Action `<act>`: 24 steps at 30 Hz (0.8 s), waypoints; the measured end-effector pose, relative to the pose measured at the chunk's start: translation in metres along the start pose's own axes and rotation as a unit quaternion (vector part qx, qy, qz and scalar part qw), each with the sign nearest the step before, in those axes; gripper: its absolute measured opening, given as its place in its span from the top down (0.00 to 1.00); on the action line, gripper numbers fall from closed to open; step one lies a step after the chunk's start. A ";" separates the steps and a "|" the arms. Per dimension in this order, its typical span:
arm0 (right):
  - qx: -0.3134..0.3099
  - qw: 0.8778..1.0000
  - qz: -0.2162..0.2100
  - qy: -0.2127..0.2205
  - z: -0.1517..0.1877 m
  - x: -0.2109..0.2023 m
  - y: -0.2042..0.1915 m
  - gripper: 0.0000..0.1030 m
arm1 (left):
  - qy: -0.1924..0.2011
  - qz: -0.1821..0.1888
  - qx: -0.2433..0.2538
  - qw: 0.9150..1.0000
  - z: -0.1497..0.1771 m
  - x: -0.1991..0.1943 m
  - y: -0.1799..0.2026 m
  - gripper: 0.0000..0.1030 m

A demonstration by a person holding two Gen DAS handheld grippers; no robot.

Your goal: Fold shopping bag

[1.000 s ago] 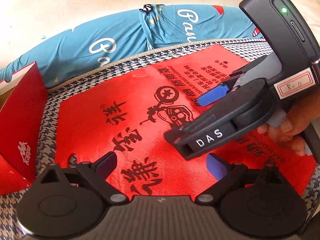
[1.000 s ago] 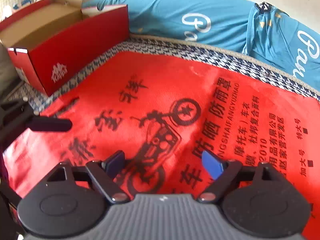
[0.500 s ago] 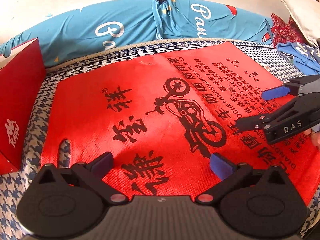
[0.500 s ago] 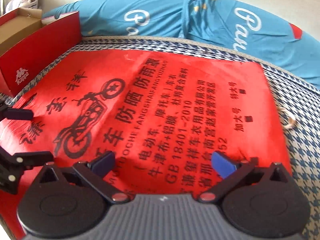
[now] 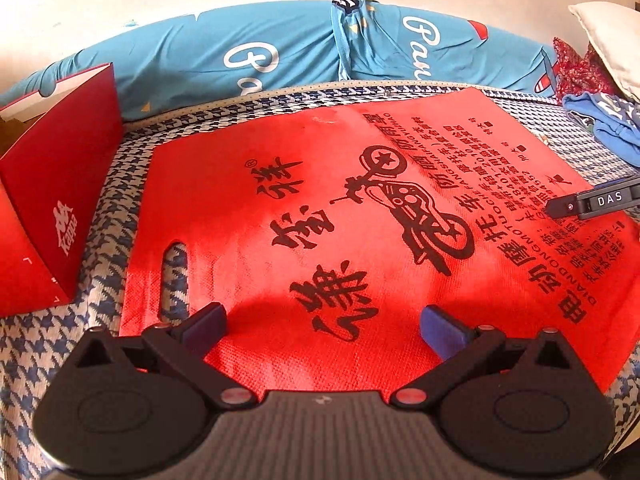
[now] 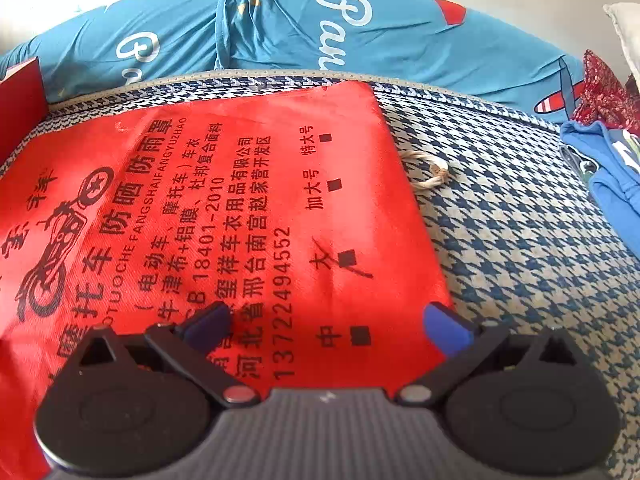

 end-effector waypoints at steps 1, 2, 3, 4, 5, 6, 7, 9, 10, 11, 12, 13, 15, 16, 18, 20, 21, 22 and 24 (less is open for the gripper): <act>-0.012 1.000 0.012 -0.001 -0.001 -0.004 -0.002 0.00 | 0.000 -0.001 -0.002 1.000 0.001 -0.002 -0.001 0.00; -0.020 1.000 0.019 -0.002 -0.003 -0.007 -0.005 0.00 | 0.000 -0.002 -0.003 1.000 0.003 -0.004 -0.002 0.00; -0.031 0.999 0.026 0.001 -0.004 -0.012 -0.009 0.00 | 0.000 -0.002 -0.005 1.000 0.003 -0.005 -0.002 0.00; -0.039 0.999 0.025 0.007 -0.005 -0.018 -0.012 0.00 | -0.001 -0.003 -0.007 1.000 0.003 -0.007 -0.003 0.00; -0.043 0.999 0.015 0.016 -0.007 -0.025 -0.017 0.00 | -0.001 -0.004 -0.009 1.000 0.003 -0.008 -0.002 0.00; -0.046 0.999 0.003 0.026 -0.008 -0.031 -0.021 0.00 | -0.002 -0.005 -0.010 1.000 0.003 -0.010 -0.002 0.00; -0.047 0.998 -0.014 0.033 -0.009 -0.038 -0.026 0.00 | 0.000 -0.004 -0.010 1.000 0.002 -0.011 -0.001 0.00; -0.046 0.997 -0.057 0.040 -0.010 -0.049 -0.037 0.00 | 0.011 0.010 -0.009 1.000 0.001 -0.018 0.005 0.00; -0.044 0.996 -0.072 0.038 -0.010 -0.053 -0.042 0.00 | 0.013 0.015 -0.006 1.000 0.001 -0.021 0.008 0.00; -0.043 0.995 -0.084 0.034 -0.009 -0.055 -0.047 0.00 | 0.016 0.019 -0.003 1.000 0.001 -0.023 0.011 0.00; -0.043 0.994 -0.096 0.029 -0.008 -0.058 -0.051 0.00 | 0.015 0.021 0.001 1.000 0.002 -0.025 0.014 0.00; -0.042 0.993 -0.106 0.021 -0.004 -0.059 -0.058 0.00 | 0.015 0.024 0.005 1.000 0.003 -0.027 0.018 0.00; -0.049 0.992 -0.120 0.009 0.003 -0.060 -0.071 0.00 | 0.011 0.035 0.013 0.999 0.007 -0.030 0.025 0.00; -0.054 0.991 -0.123 0.006 0.005 -0.060 -0.075 0.00 | 0.008 0.039 0.017 0.999 0.008 -0.030 0.028 0.00; -0.066 0.990 -0.126 0.001 0.009 -0.058 -0.082 0.00 | 0.002 0.043 0.035 0.998 0.011 -0.030 0.037 0.00; -0.074 0.989 -0.128 -0.005 0.014 -0.054 -0.087 0.00 | 0.002 0.044 0.050 0.998 0.013 -0.028 0.044 0.00; -0.072 0.989 -0.128 -0.008 0.015 -0.052 -0.088 0.00 | 0.000 0.043 0.054 0.998 0.015 -0.027 0.046 0.00; -0.070 0.989 -0.127 -0.011 0.016 -0.049 -0.087 0.00 | -0.001 0.044 0.052 0.998 0.016 -0.026 0.046 0.00; -0.062 0.991 -0.121 -0.016 0.018 -0.045 -0.084 0.00 | -0.001 0.049 0.039 0.998 0.016 -0.025 0.043 0.00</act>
Point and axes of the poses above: each gripper's, at about its wrist camera, not at the fingertips, and x roughly the way its jaws point, y to its right, z to its underside, the point moved 4 cm from there along x, roughly the way its jaws point, and after that the axes turned 3 degrees about -x, right-handed, at the moved point
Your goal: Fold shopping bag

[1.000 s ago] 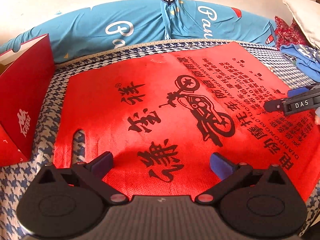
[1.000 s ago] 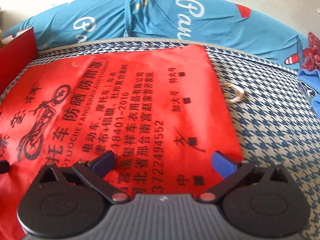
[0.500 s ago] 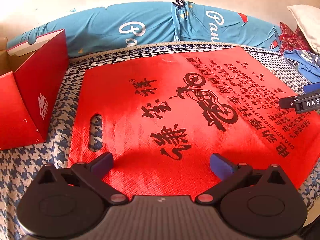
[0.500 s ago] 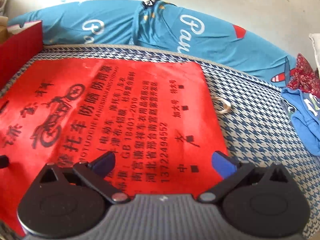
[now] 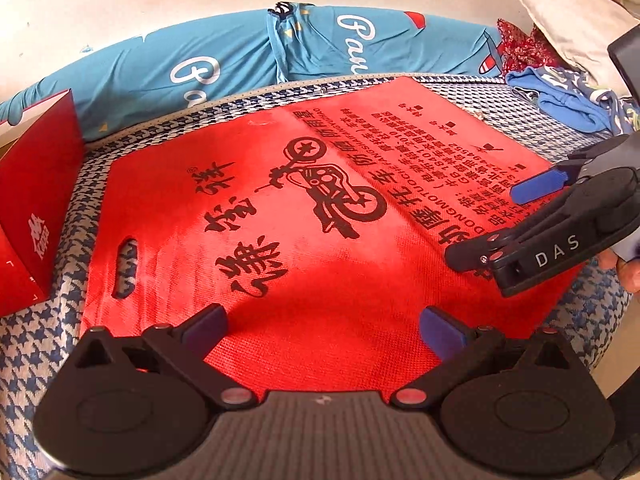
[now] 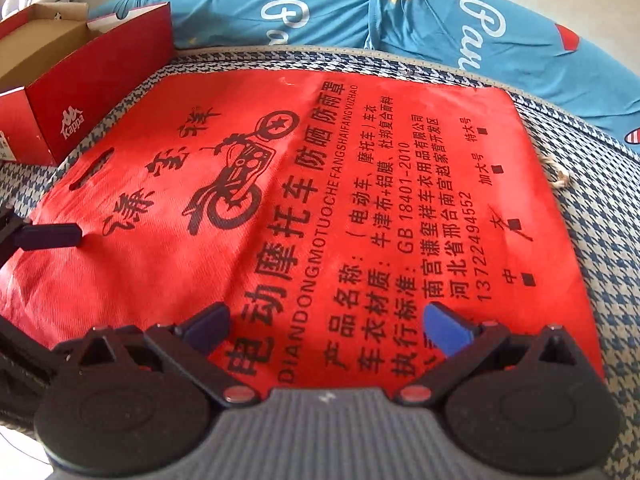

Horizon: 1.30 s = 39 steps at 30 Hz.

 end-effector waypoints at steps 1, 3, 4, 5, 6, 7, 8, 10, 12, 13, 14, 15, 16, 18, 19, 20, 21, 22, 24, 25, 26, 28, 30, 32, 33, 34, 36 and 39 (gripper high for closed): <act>0.007 1.000 0.006 0.000 0.000 0.001 0.003 0.00 | -0.001 0.000 -0.006 1.000 0.000 0.001 -0.002 0.00; 0.020 1.000 0.017 0.001 0.000 0.002 0.010 0.00 | 0.001 -0.003 -0.008 1.000 0.000 0.001 -0.004 0.00; 0.030 0.999 0.025 0.000 0.000 0.003 0.015 0.00 | 0.002 -0.005 -0.008 1.000 0.000 0.001 -0.005 0.00; 0.041 0.999 0.033 -0.001 0.001 0.003 0.020 0.00 | 0.002 -0.005 -0.009 1.000 0.000 0.001 -0.006 0.00; 0.051 0.998 0.039 -0.002 0.002 0.004 0.026 0.00 | 0.002 -0.005 -0.010 1.000 0.000 0.002 -0.008 0.00; 0.061 0.997 0.044 -0.004 0.002 0.004 0.031 0.00 | 0.001 -0.007 -0.012 1.000 -0.001 0.002 -0.011 0.00; 0.073 0.996 0.051 -0.005 0.003 0.004 0.038 0.00 | 0.000 -0.009 -0.015 1.000 -0.002 0.002 -0.014 0.00; 0.096 0.993 0.064 -0.008 0.006 0.004 0.049 0.00 | -0.002 -0.018 -0.027 0.999 -0.003 0.003 -0.023 0.00; 0.109 0.991 0.075 -0.010 0.007 0.006 0.057 0.00 | -0.002 -0.029 -0.038 0.999 -0.004 0.002 -0.032 0.00; 0.114 0.990 0.082 -0.011 0.008 0.007 0.060 0.00 | -0.003 -0.034 -0.042 0.999 -0.005 0.002 -0.036 0.00; 0.118 0.989 0.088 -0.012 0.008 0.008 0.062 0.00 | -0.003 -0.040 -0.043 0.998 -0.005 0.002 -0.039 0.00; 0.125 0.987 0.097 -0.013 0.009 0.008 0.066 0.00 | -0.003 -0.045 -0.046 0.998 -0.005 0.002 -0.042 0.00; 0.131 0.986 0.102 -0.014 0.009 0.009 0.068 0.00 | -0.004 -0.050 -0.049 0.998 -0.004 0.002 -0.046 0.00; 0.138 0.985 0.107 -0.014 0.010 0.009 0.071 0.00 | -0.006 -0.060 -0.056 0.997 -0.005 0.001 -0.052 0.00; 0.140 0.984 0.108 -0.014 0.011 0.009 0.072 0.00 | -0.008 -0.065 -0.059 0.996 -0.005 0.001 -0.056 0.00; 0.140 0.984 0.108 -0.014 0.011 0.008 0.073 0.00 | -0.011 -0.070 -0.065 0.995 -0.006 0.001 -0.059 0.00; 0.139 0.984 0.109 -0.014 0.012 0.008 0.073 0.00 | -0.014 -0.074 -0.069 0.995 -0.006 0.001 -0.063 0.00; 0.138 0.984 0.110 -0.013 0.012 0.008 0.073 0.00 | -0.016 -0.074 -0.068 0.995 -0.007 0.001 -0.063 0.00; 0.137 0.984 0.111 -0.013 0.011 0.007 0.074 0.00 | -0.017 -0.076 -0.058 0.995 -0.008 0.001 -0.061 0.00; 0.136 0.984 0.111 -0.013 0.010 0.006 0.074 0.00 | -0.017 -0.077 -0.050 0.996 -0.009 0.001 -0.060 0.00; 0.130 0.985 0.109 -0.012 0.008 0.006 0.072 0.00 | -0.017 -0.074 -0.035 0.997 -0.012 0.000 -0.057 0.00; 0.114 0.989 0.096 -0.005 0.002 0.005 0.067 0.00 | -0.013 -0.058 -0.017 0.998 -0.018 -0.002 -0.051 0.00; 0.092 0.994 0.064 0.010 -0.007 0.004 0.059 0.00 | 0.000 -0.027 0.005 1.000 -0.028 -0.004 -0.044 0.00; 0.070 0.997 0.033 0.026 -0.016 0.003 0.051 0.00 | 0.007 -0.004 0.025 1.000 -0.036 -0.004 -0.038 0.00; 0.059 0.997 0.018 0.035 -0.021 0.002 0.047 0.00 | 0.008 0.008 0.040 0.999 -0.040 -0.003 -0.035 0.00; 0.041 0.998 -0.002 0.041 -0.026 0.002 0.041 0.00 | 0.009 0.014 0.049 0.999 -0.043 -0.002 -0.033 0.00; 0.009 0.999 -0.025 0.047 -0.035 0.004 0.034 0.00 | 0.008 0.032 0.074 0.997 -0.048 0.003 -0.029 0.00; -0.033 0.997 -0.033 0.056 -0.047 0.008 0.029 0.00 | 0.000 0.040 0.097 0.995 -0.052 0.016 -0.026 0.00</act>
Point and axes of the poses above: each gripper's, at about its wrist camera, not at the fingertips, and x roughly the way its jaws point, y to its right, z to its underside, the point moved 4 cm from there along x, roughly the way its jaws point, and after that the axes turned 3 degrees about -x, right-handed, at the moved point
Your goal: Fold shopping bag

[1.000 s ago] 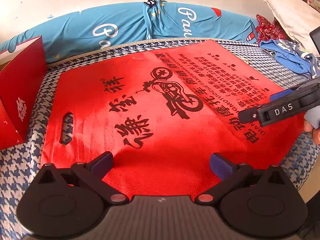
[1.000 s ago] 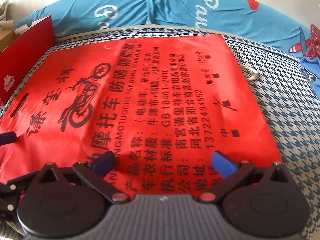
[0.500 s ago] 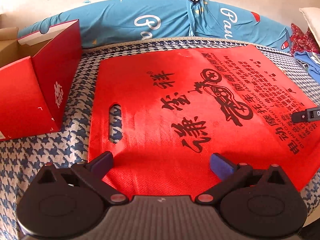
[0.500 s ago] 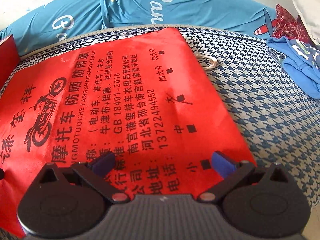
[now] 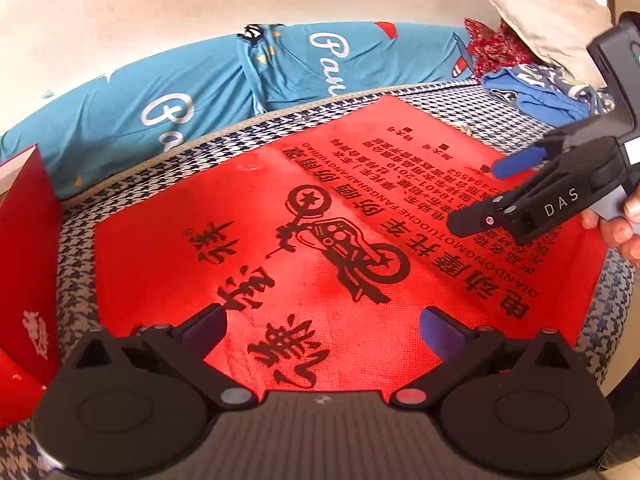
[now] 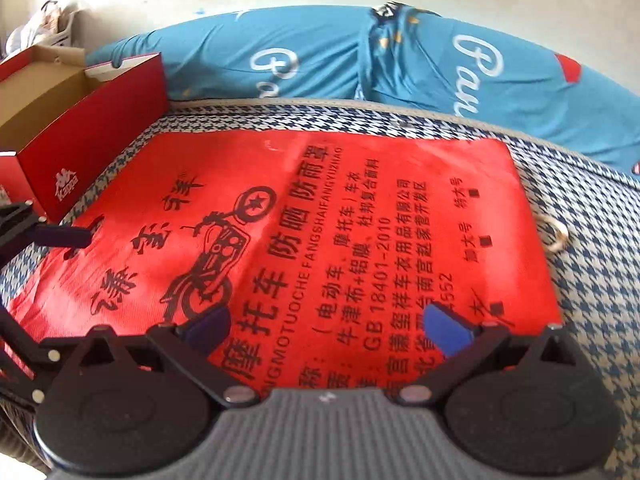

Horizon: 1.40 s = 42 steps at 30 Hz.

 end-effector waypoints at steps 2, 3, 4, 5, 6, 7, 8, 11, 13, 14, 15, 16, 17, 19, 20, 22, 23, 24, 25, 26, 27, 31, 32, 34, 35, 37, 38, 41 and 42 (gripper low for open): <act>0.001 1.000 -0.005 0.002 -0.006 0.005 0.002 0.00 | -0.004 0.001 0.002 1.000 -0.002 0.009 -0.001 0.00; 0.008 1.000 -0.007 0.001 -0.009 0.008 0.003 0.00 | -0.006 0.002 0.001 1.000 -0.003 0.015 -0.002 0.00; 0.017 1.000 -0.004 0.000 -0.011 0.011 0.006 0.00 | -0.007 0.002 0.000 1.000 -0.003 0.018 -0.003 0.00; 0.027 1.000 0.001 -0.001 -0.013 0.014 0.008 0.00 | -0.008 0.004 -0.001 1.000 -0.005 0.023 -0.004 0.00; 0.035 0.999 0.003 0.000 -0.015 0.016 0.011 0.00 | -0.008 0.006 -0.002 1.000 -0.006 0.029 -0.006 0.00; 0.039 0.999 0.003 0.002 -0.015 0.019 0.013 0.00 | -0.007 0.008 -0.002 1.000 -0.006 0.032 -0.008 0.00; 0.036 0.999 0.006 0.002 -0.016 0.021 0.014 0.00 | -0.005 0.011 -0.001 1.000 -0.009 0.037 -0.009 0.00; 0.023 1.000 0.018 -0.001 -0.019 0.029 0.014 0.01 | 0.003 0.026 0.010 1.000 -0.014 0.046 -0.013 0.00; 0.024 0.999 0.017 -0.012 -0.018 0.035 0.012 0.10 | 0.011 0.039 0.011 0.999 -0.014 0.051 -0.017 0.00; 0.024 0.999 0.014 -0.015 -0.017 0.037 0.011 0.20 | 0.016 0.043 0.006 0.999 -0.013 0.052 -0.019 0.00; 0.021 1.000 0.009 -0.018 -0.017 0.039 0.010 0.24 | 0.020 0.045 -0.001 0.999 -0.012 0.053 -0.021 0.00; 0.016 1.000 0.006 -0.018 -0.017 0.041 0.007 0.31 | 0.023 0.047 -0.007 0.999 -0.011 0.055 -0.022 0.00; 0.010 1.000 0.003 -0.018 -0.018 0.042 0.004 0.38 | 0.024 0.050 -0.011 0.998 -0.011 0.055 -0.023 0.00; 0.001 1.000 -0.002 -0.019 -0.018 0.044 -0.001 0.49 | 0.023 0.053 -0.014 0.998 -0.011 0.056 -0.024 0.00; 0.001 1.000 -0.004 -0.021 -0.018 0.045 -0.002 0.55 | 0.025 0.054 -0.016 0.998 -0.010 0.056 -0.025 0.00; -0.001 0.999 0.003 -0.032 -0.016 0.050 -0.002 0.60 | 0.028 0.055 -0.018 0.998 -0.009 0.056 -0.026 0.00; -0.001 0.999 0.006 -0.034 -0.016 0.051 -0.001 0.64 | 0.030 0.054 -0.019 0.998 -0.009 0.056 -0.027 0.00; 0.001 0.999 0.011 -0.037 -0.016 0.052 0.001 0.66 | 0.030 0.055 -0.020 0.998 -0.008 0.055 -0.028 0.00; 0.007 0.999 0.017 -0.040 -0.015 0.052 0.004 0.66 | 0.031 0.056 -0.023 0.998 -0.007 0.055 -0.030 0.00; 0.014 0.999 0.022 -0.041 -0.014 0.052 0.008 0.66 | 0.032 0.058 -0.025 0.997 -0.007 0.055 -0.031 0.00; 0.020 0.999 0.025 -0.041 -0.014 0.051 0.010 0.66 | 0.032 0.060 -0.028 0.997 -0.006 0.055 -0.032 0.00; 0.034 0.998 0.027 -0.041 -0.013 0.051 0.015 0.64 | 0.034 0.061 -0.031 0.997 -0.006 0.055 -0.033 0.00; 0.034 0.998 0.025 -0.040 -0.013 0.051 0.015 0.63 | 0.034 0.060 -0.031 0.997 -0.005 0.054 -0.033 0.00; 0.030 0.999 0.013 -0.035 -0.014 0.050 0.011 0.60 | 0.036 0.057 -0.031 0.997 -0.002 0.051 -0.032 0.00; 0.025 0.999 0.006 -0.032 -0.015 0.049 0.008 0.59 | 0.037 0.055 -0.031 0.997 0.000 0.049 -0.031 0.00; 0.018 0.999 -0.003 -0.027 -0.016 0.048 0.004 0.56 | 0.040 0.051 -0.031 0.997 0.004 0.045 -0.029 0.00; 0.014 1.000 -0.009 -0.024 -0.017 0.047 0.001 0.54 | 0.041 0.050 -0.031 0.997 0.005 0.044 -0.029 0.00; 0.012 1.000 -0.011 -0.023 -0.018 0.046 -0.005 0.46 | 0.040 0.050 -0.032 0.997 0.005 0.045 -0.030 0.00; 0.014 1.000 -0.009 -0.024 -0.018 0.047 -0.006 0.46 | 0.041 0.049 -0.034 0.997 0.005 0.045 -0.029 0.00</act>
Point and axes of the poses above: each gripper's, at about its wrist camera, not at the fingertips, and x roughly the way its jaws point, y to its right, z to its underside, the point moved 4 cm from there along x, roughly the way its jaws point, and after that the axes turned 3 degrees about -x, right-handed, at the moved point
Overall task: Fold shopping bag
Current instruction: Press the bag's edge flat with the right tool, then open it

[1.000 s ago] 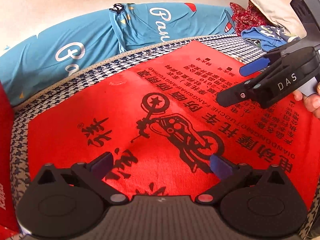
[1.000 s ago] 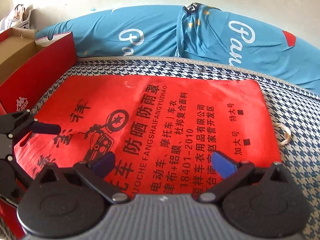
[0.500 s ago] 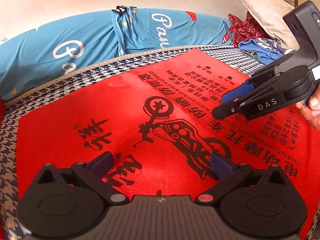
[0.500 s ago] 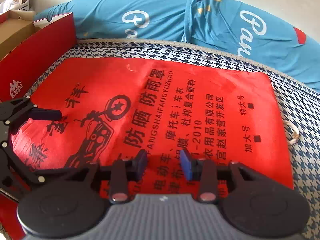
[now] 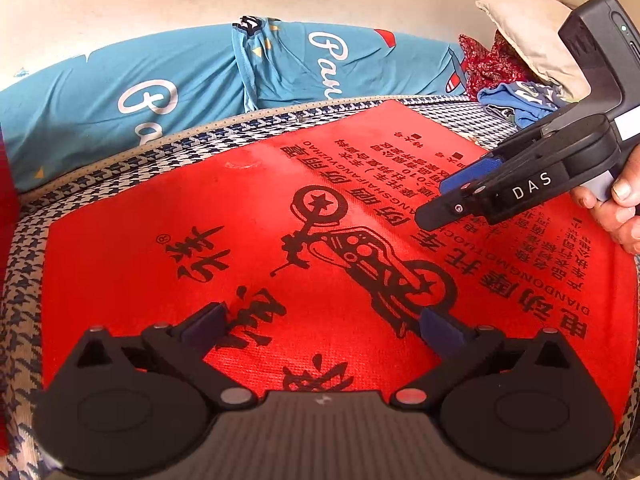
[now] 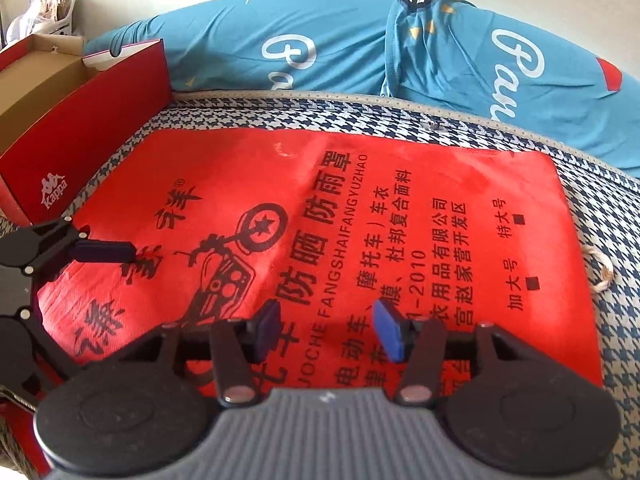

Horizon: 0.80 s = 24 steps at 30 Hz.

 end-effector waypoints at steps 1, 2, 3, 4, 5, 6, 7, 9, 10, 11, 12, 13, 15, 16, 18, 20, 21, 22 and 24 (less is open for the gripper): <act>0.002 1.000 0.003 -0.001 0.000 0.000 -0.001 0.45 | 0.000 -0.002 -0.002 1.000 0.000 0.000 0.000 0.00; 0.002 1.000 0.003 -0.001 0.000 0.001 -0.002 0.45 | -0.001 -0.003 -0.007 1.000 -0.001 0.001 -0.001 0.00; 0.003 1.000 0.001 -0.001 0.000 0.001 -0.003 0.45 | -0.001 -0.003 -0.012 1.000 -0.002 0.001 -0.003 0.00; 0.003 1.000 -0.004 0.001 -0.001 0.000 -0.005 0.45 | -0.002 -0.004 -0.016 1.000 -0.002 0.002 -0.004 0.00; 0.003 1.000 -0.008 0.003 -0.002 0.000 -0.007 0.44 | -0.002 -0.005 -0.021 1.000 -0.003 0.002 -0.005 0.00; 0.001 1.000 -0.013 0.006 -0.002 0.000 -0.009 0.44 | -0.002 -0.011 -0.028 1.000 -0.003 0.002 -0.007 0.00; -0.003 1.000 -0.017 0.008 -0.003 0.000 -0.011 0.43 | -0.001 -0.019 -0.029 0.999 -0.003 0.002 -0.008 0.00; -0.009 1.000 -0.015 0.010 -0.005 0.000 -0.015 0.40 | 0.004 -0.041 -0.038 0.998 -0.001 0.001 -0.009 0.00; -0.010 1.000 -0.013 0.010 -0.005 0.001 -0.015 0.39 | 0.006 -0.048 -0.044 0.998 0.000 0.000 -0.010 0.00; -0.009 1.000 -0.009 0.010 -0.006 0.002 -0.015 0.39 | 0.006 -0.049 -0.045 0.998 0.000 0.000 -0.010 0.00; -0.007 1.000 -0.008 0.010 -0.006 0.002 -0.015 0.39 | 0.006 -0.050 -0.046 0.998 0.000 0.000 -0.010 0.00; -0.004 1.000 -0.007 0.010 -0.006 0.002 -0.014 0.39 | 0.007 -0.051 -0.047 0.998 0.001 0.000 -0.010 0.00; 0.002 1.000 -0.005 0.010 -0.006 0.002 -0.011 0.38 | 0.007 -0.053 -0.049 0.997 0.001 0.000 -0.010 0.00; 0.002 1.000 -0.004 0.010 -0.005 0.002 -0.010 0.38 | 0.006 -0.052 -0.050 0.997 0.001 0.000 -0.011 0.00; 0.003 1.000 0.000 0.008 -0.004 0.002 -0.009 0.38 | 0.006 -0.053 -0.049 0.997 0.001 0.001 -0.011 0.00; 0.005 1.000 0.007 0.006 -0.003 0.002 -0.006 0.29 | 0.006 -0.053 -0.049 0.997 0.001 0.001 -0.011 0.00; 0.008 1.000 0.009 0.006 -0.002 0.001 -0.005 0.28 | 0.006 -0.053 -0.049 0.997 0.001 0.001 -0.011 0.00; 0.012 1.000 0.009 0.007 -0.002 0.000 -0.004 0.27 | 0.006 -0.053 -0.049 0.997 0.001 0.001 -0.011 0.00; 0.013 1.000 0.006 0.009 -0.002 -0.001 -0.004 0.27 | 0.006 -0.053 -0.049 0.997 0.001 0.001 -0.011 0.00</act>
Point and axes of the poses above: each gripper's, at about its wrist camera, not at the fingertips, and x roughly the way its jaws point, y to its right, z to its underside, the point moved 4 cm from there along x, roughly the way its jaws point, and after that the axes turned 3 degrees about -x, right-handed, at the moved point
